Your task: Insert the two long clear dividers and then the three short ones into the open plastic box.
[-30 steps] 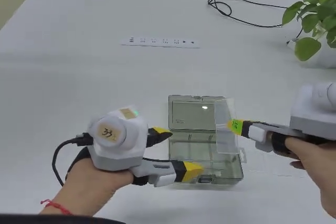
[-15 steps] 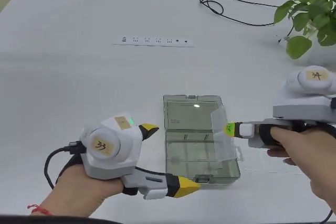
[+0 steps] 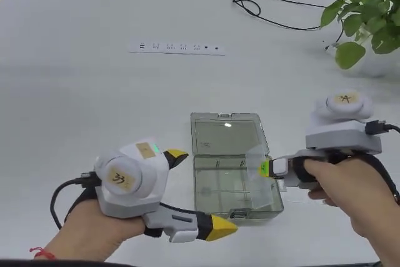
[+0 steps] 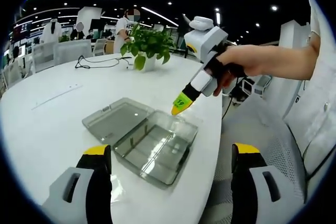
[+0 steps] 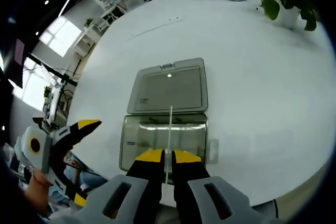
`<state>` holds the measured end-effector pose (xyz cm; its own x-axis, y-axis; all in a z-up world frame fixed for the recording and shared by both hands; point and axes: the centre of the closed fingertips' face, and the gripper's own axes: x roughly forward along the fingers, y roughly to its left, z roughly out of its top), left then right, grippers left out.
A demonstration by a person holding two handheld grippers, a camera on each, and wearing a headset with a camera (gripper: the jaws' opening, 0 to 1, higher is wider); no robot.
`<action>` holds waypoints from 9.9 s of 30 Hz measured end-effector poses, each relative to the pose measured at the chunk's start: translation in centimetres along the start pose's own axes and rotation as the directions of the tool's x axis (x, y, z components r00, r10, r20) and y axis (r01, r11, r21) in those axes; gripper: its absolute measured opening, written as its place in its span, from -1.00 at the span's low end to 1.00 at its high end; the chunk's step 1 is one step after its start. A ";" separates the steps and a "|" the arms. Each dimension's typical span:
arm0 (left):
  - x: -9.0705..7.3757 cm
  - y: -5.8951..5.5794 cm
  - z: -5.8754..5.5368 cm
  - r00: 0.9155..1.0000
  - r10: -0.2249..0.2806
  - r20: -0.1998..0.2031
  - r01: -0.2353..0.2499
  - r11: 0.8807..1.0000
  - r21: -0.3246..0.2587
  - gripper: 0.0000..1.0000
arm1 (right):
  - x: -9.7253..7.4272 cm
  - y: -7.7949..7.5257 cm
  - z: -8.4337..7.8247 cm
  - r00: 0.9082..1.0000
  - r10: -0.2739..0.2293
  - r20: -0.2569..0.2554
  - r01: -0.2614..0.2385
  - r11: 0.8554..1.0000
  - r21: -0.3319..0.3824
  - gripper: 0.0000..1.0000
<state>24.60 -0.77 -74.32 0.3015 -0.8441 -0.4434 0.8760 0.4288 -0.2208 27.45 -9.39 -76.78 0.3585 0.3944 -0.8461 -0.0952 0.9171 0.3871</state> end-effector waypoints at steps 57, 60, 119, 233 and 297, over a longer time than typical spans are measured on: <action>0.2 -0.2 -0.5 1.000 -0.014 0.012 0.014 0.999 -0.034 0.96 | 2.0 -0.7 -0.7 0.999 -0.041 -0.032 0.039 0.997 -0.059 -0.87; 0.2 -0.2 -0.7 1.000 -0.014 0.006 0.014 0.999 -0.032 1.00 | 2.4 -1.0 -0.4 0.999 -0.020 -0.029 0.018 0.998 -0.054 -0.86; -2.1 0.5 -0.3 0.994 0.114 0.001 -0.113 0.992 -0.060 0.98 | 0.6 -0.9 0.6 0.965 0.257 0.046 -0.231 0.922 -0.312 -0.40; -4.2 7.7 -12.4 0.755 0.301 -0.582 -0.434 0.895 -0.101 -0.37 | -5.6 -3.2 -2.4 0.856 0.503 0.116 -0.261 0.616 -0.743 0.69; -2.3 3.2 -0.1 0.974 0.224 -0.033 -0.212 0.852 -0.479 -0.39 | -7.5 3.7 1.5 0.832 0.519 0.196 -0.284 0.702 -0.654 0.34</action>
<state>26.63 2.56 -74.13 0.4776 -0.7153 -0.5101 0.5017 0.6987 -0.5101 25.81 -9.01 -68.41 0.4309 0.7926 -0.4314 -0.7754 0.5697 0.2723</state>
